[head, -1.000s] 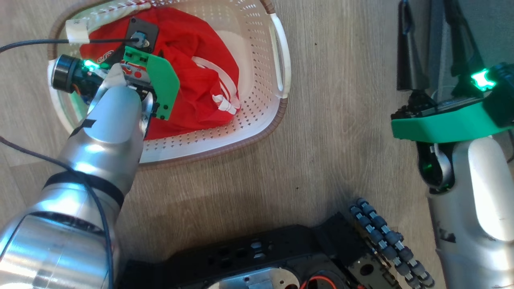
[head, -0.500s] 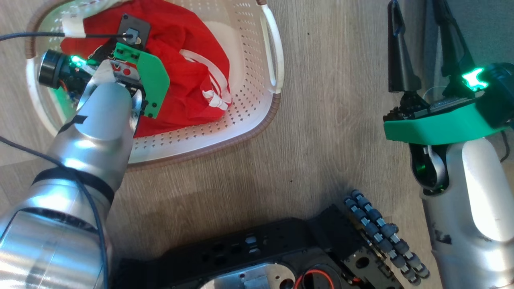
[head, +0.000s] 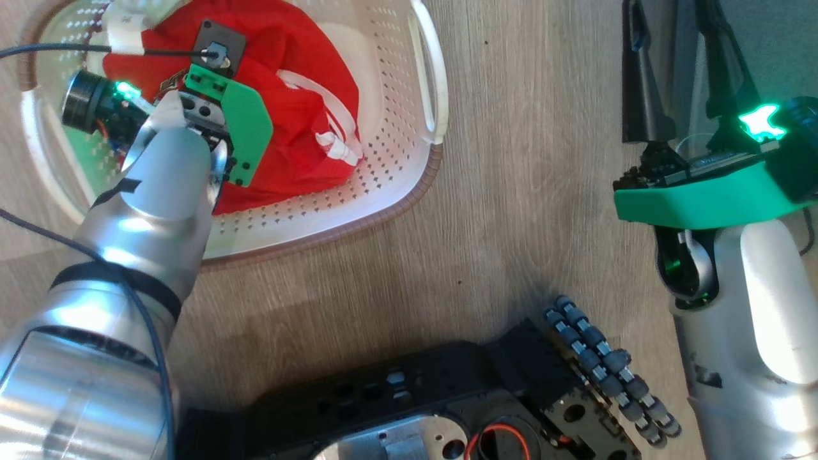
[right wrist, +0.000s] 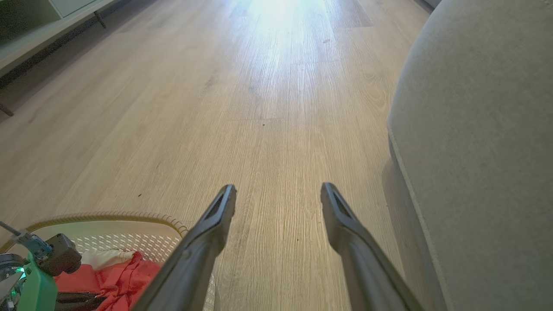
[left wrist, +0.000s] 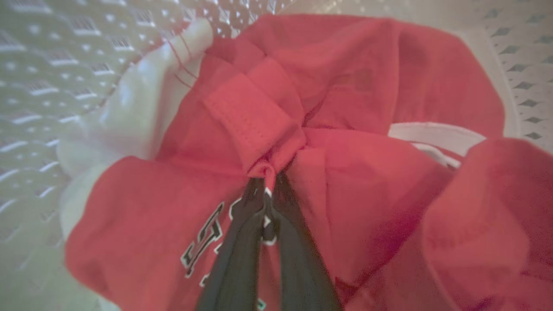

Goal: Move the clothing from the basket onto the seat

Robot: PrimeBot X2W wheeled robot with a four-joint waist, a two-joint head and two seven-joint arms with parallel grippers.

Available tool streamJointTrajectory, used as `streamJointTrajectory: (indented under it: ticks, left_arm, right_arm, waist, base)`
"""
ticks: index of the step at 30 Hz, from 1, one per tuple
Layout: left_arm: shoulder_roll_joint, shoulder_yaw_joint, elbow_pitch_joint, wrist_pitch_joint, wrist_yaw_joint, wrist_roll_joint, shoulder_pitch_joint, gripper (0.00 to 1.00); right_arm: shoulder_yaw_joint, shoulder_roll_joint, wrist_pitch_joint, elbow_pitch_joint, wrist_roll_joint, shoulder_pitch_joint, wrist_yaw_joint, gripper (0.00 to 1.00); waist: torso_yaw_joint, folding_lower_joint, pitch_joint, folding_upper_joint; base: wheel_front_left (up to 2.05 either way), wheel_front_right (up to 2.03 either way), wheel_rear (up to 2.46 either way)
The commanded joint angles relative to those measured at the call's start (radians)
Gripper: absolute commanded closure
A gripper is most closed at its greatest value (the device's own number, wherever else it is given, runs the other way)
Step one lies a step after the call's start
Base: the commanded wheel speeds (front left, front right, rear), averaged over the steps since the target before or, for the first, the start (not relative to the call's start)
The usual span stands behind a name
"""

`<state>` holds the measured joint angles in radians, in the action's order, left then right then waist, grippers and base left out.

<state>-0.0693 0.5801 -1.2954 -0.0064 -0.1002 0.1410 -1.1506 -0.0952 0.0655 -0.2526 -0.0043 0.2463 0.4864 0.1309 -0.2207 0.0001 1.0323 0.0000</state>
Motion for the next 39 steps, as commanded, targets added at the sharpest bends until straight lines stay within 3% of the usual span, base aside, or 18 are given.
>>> streamJointTrajectory:
  ticks: [1,8,13,23,39]
  left_arm:
    - [-0.014,-0.01,0.012,-0.04,0.012,0.011,0.023,1.0]
    - [0.013,-0.052,0.054,-0.21,0.07,0.1,0.11,1.0]
    - [0.017,-0.089,0.129,-0.252,0.093,0.163,0.22,1.0]
    - [-0.034,-0.27,0.558,-0.255,0.043,0.221,0.577,1.0]
    - [-0.074,-0.409,0.859,-0.255,0.006,0.21,0.889,1.0]
  right_arm:
    - [-0.007,-0.008,-0.009,-0.021,0.003,-0.035,0.0,0.0]
    - [0.015,0.005,-0.009,0.006,0.0,-0.076,0.0,0.0]
    - [0.033,0.026,-0.009,0.033,-0.003,-0.128,0.0,0.0]
    - [0.039,0.05,-0.009,0.094,-0.005,-0.244,0.0,0.0]
    - [0.048,0.091,-0.009,0.157,-0.012,-0.38,0.0,0.0]
  waist:
    - [0.01,-0.0001,-0.022,0.0]
    - [0.062,-0.0001,-0.173,0.0]
    - [0.108,-0.0001,-0.333,0.0]
    - [0.159,-0.0001,-0.655,0.0]
    - [0.195,-0.0001,-0.924,0.0]
  base:
    - [0.0,0.0,0.0]
    - [0.0,0.0,0.0]
    - [0.0,0.0,0.0]
    - [0.0,0.0,0.0]
    - [0.0,0.0,0.0]
